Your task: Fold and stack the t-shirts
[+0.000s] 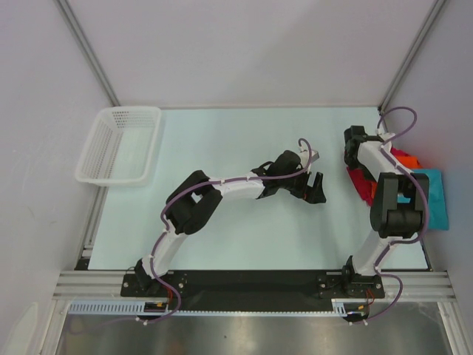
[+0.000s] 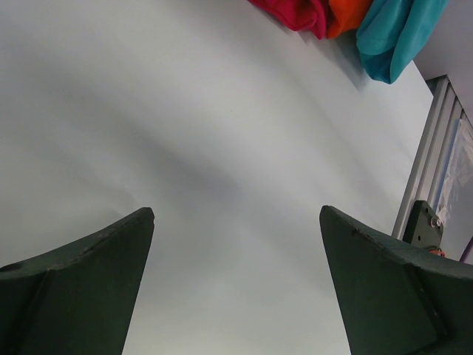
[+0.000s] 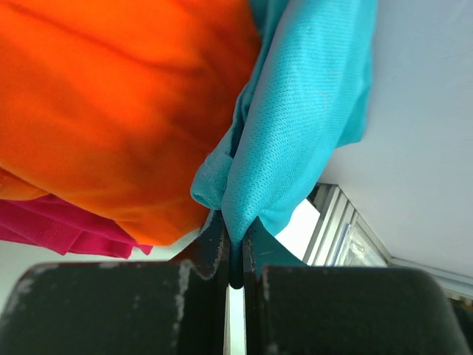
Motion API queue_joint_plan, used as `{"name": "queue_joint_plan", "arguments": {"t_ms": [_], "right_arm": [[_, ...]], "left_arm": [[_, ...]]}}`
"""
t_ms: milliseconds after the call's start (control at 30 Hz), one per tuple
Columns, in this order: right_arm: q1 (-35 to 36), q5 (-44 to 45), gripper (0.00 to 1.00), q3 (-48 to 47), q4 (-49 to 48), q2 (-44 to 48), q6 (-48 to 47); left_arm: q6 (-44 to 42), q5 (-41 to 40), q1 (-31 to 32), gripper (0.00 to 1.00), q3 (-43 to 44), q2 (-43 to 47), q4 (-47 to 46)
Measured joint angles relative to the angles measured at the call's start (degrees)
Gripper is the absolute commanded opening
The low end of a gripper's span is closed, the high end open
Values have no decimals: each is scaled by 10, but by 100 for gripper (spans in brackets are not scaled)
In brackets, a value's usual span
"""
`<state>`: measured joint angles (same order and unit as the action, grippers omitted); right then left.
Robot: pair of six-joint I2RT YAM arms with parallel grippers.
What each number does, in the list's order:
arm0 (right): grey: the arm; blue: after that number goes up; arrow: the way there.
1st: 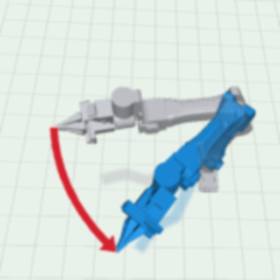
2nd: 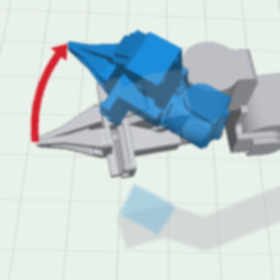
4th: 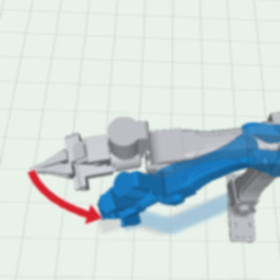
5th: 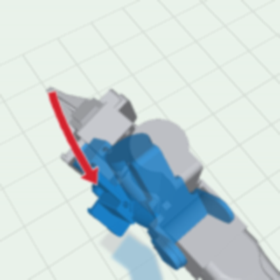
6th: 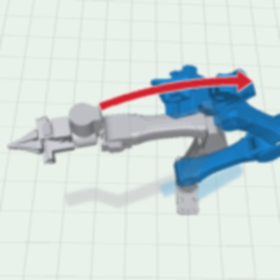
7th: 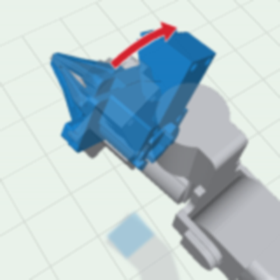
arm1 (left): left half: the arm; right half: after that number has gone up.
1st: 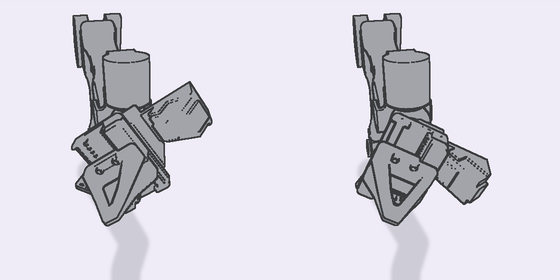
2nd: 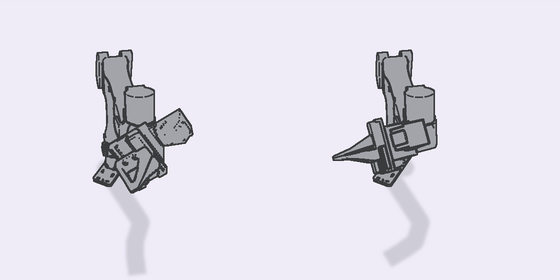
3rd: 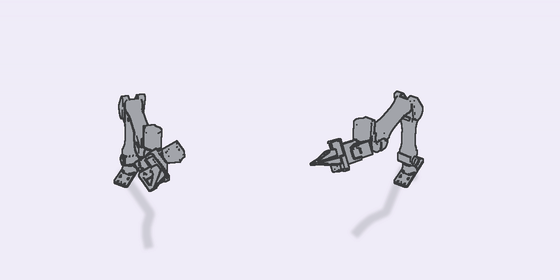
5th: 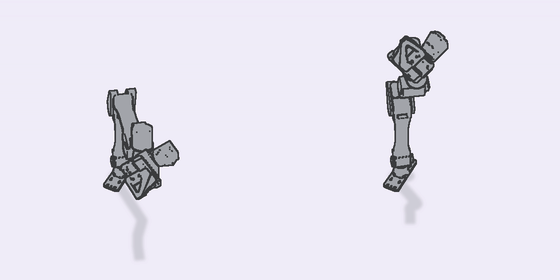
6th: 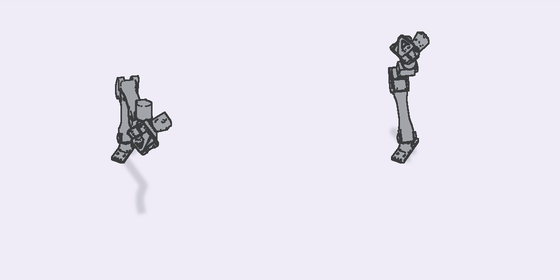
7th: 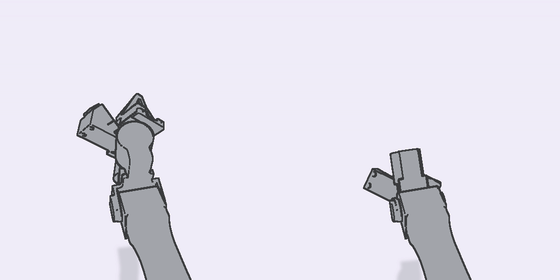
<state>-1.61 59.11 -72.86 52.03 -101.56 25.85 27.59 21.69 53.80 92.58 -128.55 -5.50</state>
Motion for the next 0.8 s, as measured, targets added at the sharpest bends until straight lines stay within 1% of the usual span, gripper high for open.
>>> {"name": "queue_joint_plan", "arguments": {"t_ms": [200,367,633,800], "right_arm": [[1,19,0,-7,-4,28,-10],[2,22,0,-47,1,26,-19],[9,28,0,-176,5,-32,-41],[11,25,0,-203,4,-69,-46]], "left_arm": [[4,1,0,100,0,0,0],[4,2,0,100,0,0,0],[4,1,0,99,0,0,0],[4,1,0,99,0,0,0]]}}
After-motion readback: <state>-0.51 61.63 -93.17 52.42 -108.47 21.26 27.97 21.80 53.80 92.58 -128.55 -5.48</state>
